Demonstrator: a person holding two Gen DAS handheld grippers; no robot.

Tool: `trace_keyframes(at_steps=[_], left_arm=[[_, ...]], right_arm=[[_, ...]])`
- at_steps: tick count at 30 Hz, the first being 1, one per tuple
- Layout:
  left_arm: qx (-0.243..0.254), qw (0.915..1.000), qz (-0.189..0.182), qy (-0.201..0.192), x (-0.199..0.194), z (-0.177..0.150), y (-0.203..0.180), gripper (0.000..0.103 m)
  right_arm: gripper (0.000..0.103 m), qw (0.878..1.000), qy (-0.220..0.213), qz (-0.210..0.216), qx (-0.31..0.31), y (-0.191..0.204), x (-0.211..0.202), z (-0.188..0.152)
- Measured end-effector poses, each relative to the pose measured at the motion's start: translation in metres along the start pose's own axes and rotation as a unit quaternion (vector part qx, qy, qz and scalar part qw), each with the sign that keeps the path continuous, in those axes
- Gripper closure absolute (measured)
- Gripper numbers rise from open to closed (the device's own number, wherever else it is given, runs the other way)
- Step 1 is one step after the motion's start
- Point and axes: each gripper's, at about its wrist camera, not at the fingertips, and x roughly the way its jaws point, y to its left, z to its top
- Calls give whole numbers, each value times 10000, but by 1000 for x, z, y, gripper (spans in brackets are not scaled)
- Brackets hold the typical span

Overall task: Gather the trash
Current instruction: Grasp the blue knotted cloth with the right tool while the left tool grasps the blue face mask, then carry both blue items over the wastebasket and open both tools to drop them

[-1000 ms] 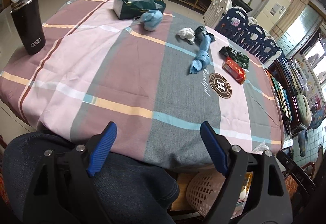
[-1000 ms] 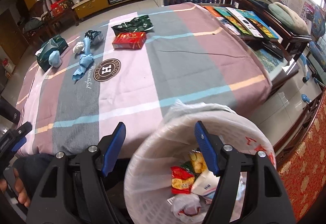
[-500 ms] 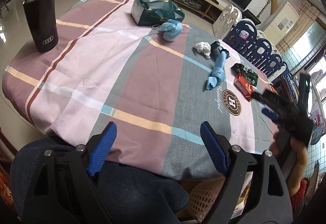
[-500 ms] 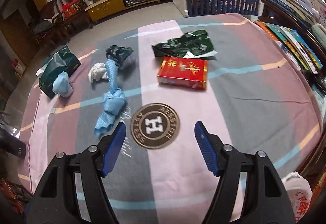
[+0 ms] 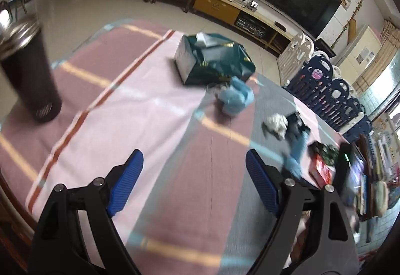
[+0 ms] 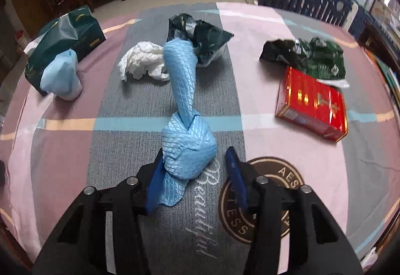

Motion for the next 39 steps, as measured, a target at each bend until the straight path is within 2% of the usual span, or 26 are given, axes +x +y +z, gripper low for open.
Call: trace_keyframes(at_steps=[2,6,8,12,13,14,15,16,18,21,24,29,35,39], left_arm=[[264,9995,121,-114,22,17,-18,19],[946,9948,290,-229,66,40,-55,19],[1305,9904,381,-264,88,47,-73,13],[2075,9752,741,-208,132,51,-104,12],[2156,9736,737,-156,141,51,-107,18],[2151,9744,650,-94,146,51,-107,40],[2087,9763,566,22,149,50,-102,53],[1945,9797,459,182,150,49,-98,73],[1716,9846,248,217,138,45,-92,79],[1749,9845,103,-86,98,31,-91,82],[1584,9866,-260,-281,45,11,-88,82],[1384,9861,-842,-363,-47,-40,-70,82],[1259,9855,-1100,-285,-119,-87,-54,82],[1566,9816,-1057,-263,-150,-113,-71,82]], right_arm=[[76,9996,-13,25,-267,3,-4,-3],[77,9992,-63,368,-147,-15,-27,-15],[77,9988,-22,489,-75,-24,-37,-24],[77,9968,113,775,182,-45,-55,-49],[77,9965,89,804,205,-49,-62,-56],[77,9966,41,796,202,-51,-69,-61],[77,9968,-27,780,189,-53,-77,-65],[77,9968,-120,774,185,-56,-87,-69],[77,9965,-285,762,206,-62,-105,-73],[77,9961,-481,683,300,-71,-129,-80],[77,9954,-567,637,432,-82,-149,-90],[77,9949,-556,596,589,-99,-175,-120],[77,9961,-421,547,546,-112,-194,-157],[77,9969,-477,389,492,-122,-212,-175]])
